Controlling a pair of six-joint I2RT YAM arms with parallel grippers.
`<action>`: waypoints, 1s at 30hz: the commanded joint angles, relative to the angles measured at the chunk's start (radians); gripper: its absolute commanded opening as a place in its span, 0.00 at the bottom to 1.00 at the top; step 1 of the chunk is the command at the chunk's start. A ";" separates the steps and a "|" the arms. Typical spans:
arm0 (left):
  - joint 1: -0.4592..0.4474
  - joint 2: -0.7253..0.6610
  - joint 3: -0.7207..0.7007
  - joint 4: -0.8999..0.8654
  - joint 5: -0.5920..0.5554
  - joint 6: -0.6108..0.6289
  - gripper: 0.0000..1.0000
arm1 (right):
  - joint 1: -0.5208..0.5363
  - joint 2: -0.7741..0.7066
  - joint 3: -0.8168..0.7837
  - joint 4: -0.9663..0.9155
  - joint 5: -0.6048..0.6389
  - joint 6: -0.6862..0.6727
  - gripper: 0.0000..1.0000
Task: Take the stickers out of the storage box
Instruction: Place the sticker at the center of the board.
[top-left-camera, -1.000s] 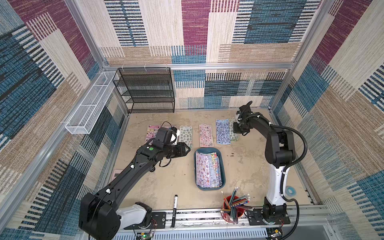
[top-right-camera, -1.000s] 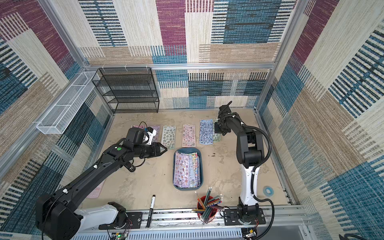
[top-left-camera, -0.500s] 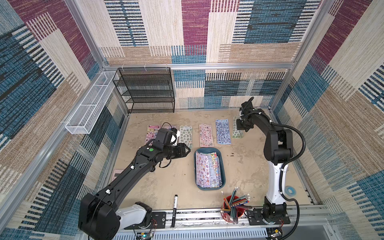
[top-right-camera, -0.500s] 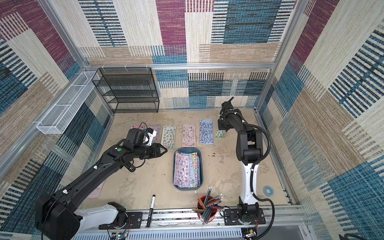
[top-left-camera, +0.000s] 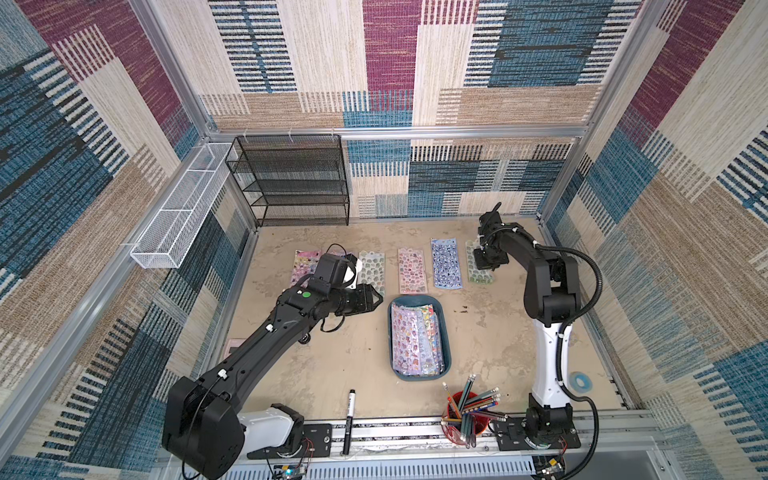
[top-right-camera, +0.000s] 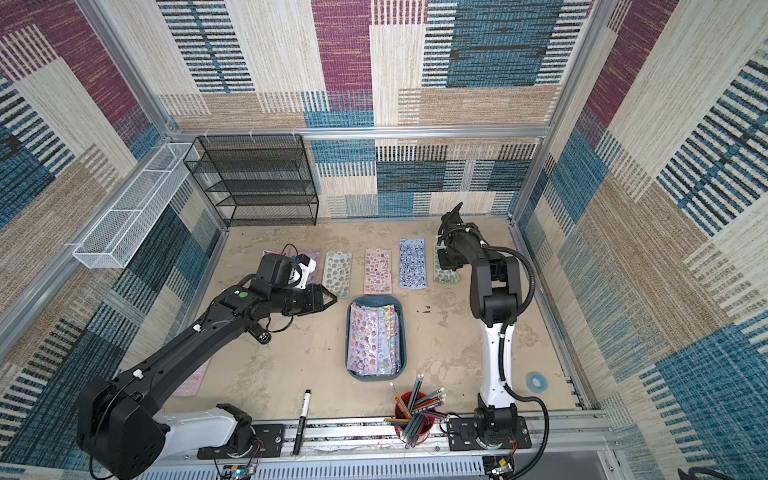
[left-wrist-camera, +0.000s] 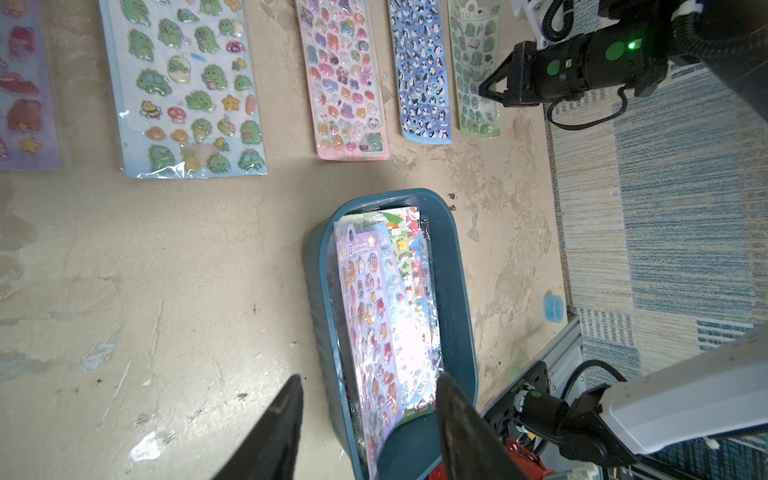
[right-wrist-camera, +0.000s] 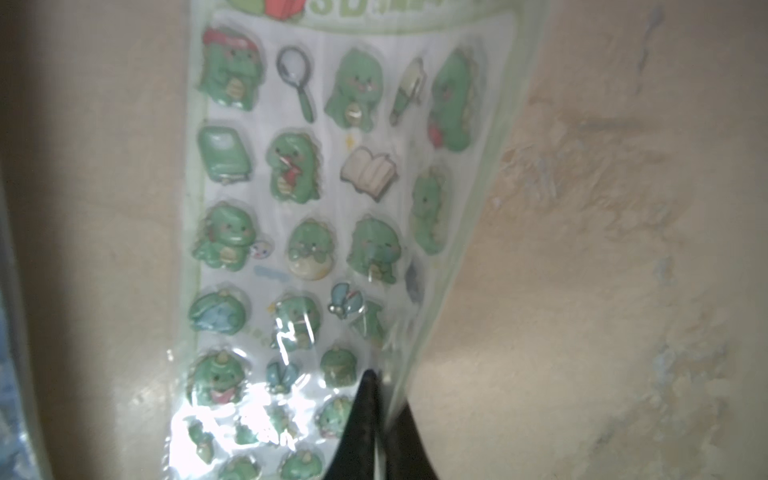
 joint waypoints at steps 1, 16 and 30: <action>0.000 0.004 0.013 0.018 0.004 0.007 0.53 | 0.001 -0.002 -0.023 0.013 0.058 -0.007 0.33; 0.001 0.001 0.033 0.021 0.025 0.005 0.52 | 0.000 -0.157 -0.085 0.085 0.133 0.064 0.65; -0.026 -0.152 -0.062 -0.025 -0.033 -0.016 0.53 | 0.143 -0.622 -0.373 0.243 0.040 0.163 0.61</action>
